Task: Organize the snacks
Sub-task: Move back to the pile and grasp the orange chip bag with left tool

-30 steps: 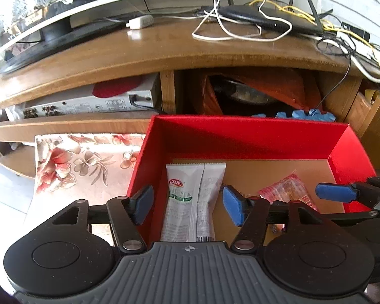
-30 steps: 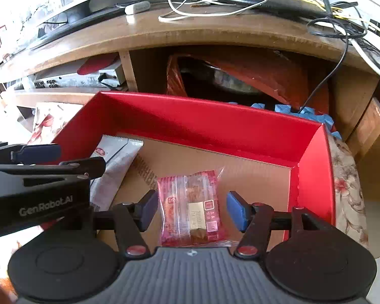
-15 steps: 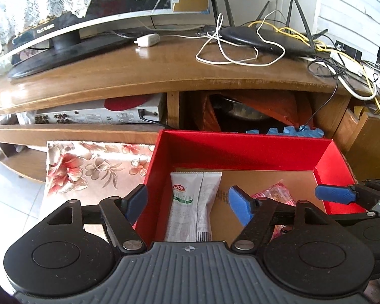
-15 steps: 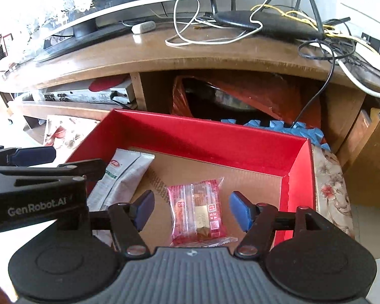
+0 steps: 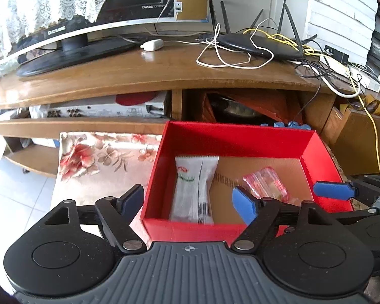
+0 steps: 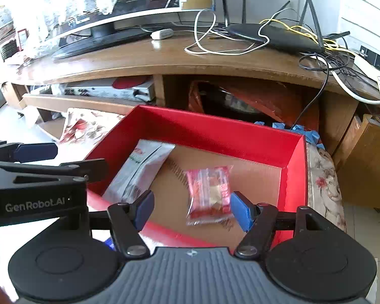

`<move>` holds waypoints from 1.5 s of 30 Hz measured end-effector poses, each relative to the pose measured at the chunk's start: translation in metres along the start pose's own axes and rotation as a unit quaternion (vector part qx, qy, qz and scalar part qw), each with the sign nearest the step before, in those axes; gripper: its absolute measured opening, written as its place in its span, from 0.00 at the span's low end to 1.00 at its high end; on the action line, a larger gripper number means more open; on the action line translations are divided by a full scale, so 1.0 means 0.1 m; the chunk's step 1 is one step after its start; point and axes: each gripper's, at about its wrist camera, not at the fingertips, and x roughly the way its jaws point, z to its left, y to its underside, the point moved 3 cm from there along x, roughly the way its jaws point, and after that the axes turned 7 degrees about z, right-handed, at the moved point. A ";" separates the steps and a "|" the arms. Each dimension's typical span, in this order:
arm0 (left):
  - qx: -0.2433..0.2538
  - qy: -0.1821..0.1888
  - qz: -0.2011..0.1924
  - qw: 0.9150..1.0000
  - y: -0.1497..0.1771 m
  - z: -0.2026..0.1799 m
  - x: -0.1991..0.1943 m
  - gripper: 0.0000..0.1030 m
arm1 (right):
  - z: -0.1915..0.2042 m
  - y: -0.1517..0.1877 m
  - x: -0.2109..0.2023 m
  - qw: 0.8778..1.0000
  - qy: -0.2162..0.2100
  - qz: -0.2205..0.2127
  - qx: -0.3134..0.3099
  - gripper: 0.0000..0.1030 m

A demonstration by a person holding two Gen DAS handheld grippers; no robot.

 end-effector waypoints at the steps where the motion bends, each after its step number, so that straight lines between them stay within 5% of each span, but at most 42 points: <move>1: -0.001 0.001 0.001 1.000 0.02 0.01 -0.02 0.79 | 0.02 0.02 -0.02 1.000 -0.001 0.000 -0.002 0.63; 24: -0.014 -0.042 0.092 0.995 1.00 0.65 -0.13 0.82 | 0.46 0.66 -0.29 0.998 -0.044 0.034 -0.035 0.63; 35: 0.089 -0.071 0.128 0.985 1.09 0.35 0.27 0.83 | 0.48 0.73 -0.31 0.997 -0.054 0.044 -0.028 0.64; 39: 0.096 -0.077 0.126 0.984 1.04 0.34 0.34 0.91 | 0.46 0.74 -0.29 0.996 -0.060 0.052 -0.027 0.64; 43: 0.051 -0.045 0.145 0.987 1.01 0.49 0.40 0.93 | 0.43 0.76 -0.25 0.996 -0.063 0.060 -0.022 0.64; 45: 0.028 -0.016 0.158 0.987 1.05 0.56 0.36 0.83 | 0.40 0.77 -0.25 0.996 -0.064 0.061 -0.019 0.64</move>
